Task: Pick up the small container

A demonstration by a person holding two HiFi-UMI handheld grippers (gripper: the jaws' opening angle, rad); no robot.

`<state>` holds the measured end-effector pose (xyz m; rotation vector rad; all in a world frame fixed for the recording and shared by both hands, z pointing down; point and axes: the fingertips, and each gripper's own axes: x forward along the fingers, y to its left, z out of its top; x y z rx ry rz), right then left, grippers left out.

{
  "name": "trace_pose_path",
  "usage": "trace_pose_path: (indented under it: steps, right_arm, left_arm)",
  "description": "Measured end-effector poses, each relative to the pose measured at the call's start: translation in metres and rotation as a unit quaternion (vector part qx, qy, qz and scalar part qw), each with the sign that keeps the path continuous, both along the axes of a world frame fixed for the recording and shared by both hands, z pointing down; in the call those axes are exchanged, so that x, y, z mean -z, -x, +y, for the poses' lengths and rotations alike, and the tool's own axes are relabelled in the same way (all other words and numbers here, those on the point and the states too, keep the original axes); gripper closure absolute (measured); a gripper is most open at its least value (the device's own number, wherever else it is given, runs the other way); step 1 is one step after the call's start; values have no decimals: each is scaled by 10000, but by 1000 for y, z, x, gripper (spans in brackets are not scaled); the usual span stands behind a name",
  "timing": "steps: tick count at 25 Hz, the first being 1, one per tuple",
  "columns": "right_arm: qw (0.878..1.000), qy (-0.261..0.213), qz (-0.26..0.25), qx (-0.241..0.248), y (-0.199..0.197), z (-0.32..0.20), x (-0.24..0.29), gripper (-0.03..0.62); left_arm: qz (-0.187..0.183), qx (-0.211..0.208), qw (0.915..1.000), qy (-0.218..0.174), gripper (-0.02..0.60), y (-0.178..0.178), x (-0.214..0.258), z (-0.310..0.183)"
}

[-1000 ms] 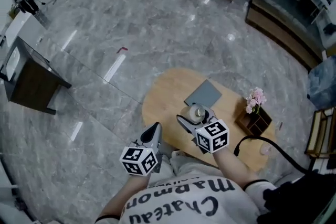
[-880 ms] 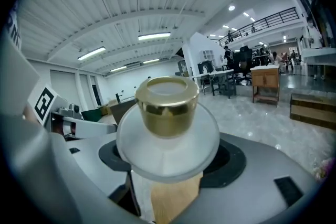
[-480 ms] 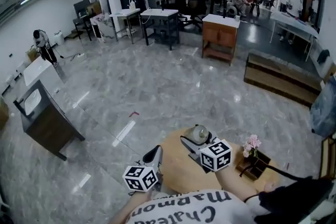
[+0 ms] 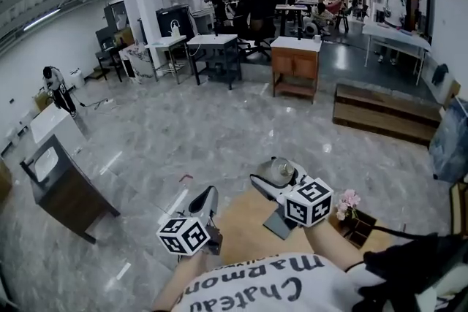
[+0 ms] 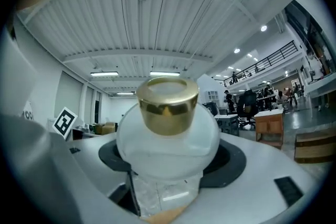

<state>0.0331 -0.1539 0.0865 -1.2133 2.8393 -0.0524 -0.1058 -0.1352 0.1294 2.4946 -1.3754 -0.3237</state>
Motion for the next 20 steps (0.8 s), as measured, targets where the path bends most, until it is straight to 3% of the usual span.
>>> trace_pose_path:
  steps: [7, 13, 20]
  right_arm:
    - [9994, -206, -114, -246, -17, -6, 30, 266]
    - [9990, -120, -254, -362, -24, -10, 23, 266]
    - [9987, -85, -24, -504, -34, -15, 15, 265]
  left_arm:
    - [-305, -430, 9979, -368, 566, -17, 32, 0]
    - [-397, -457, 9972, -431, 566, -21, 31, -5]
    - [-415, -429, 9974, -406, 566, -26, 29, -11]
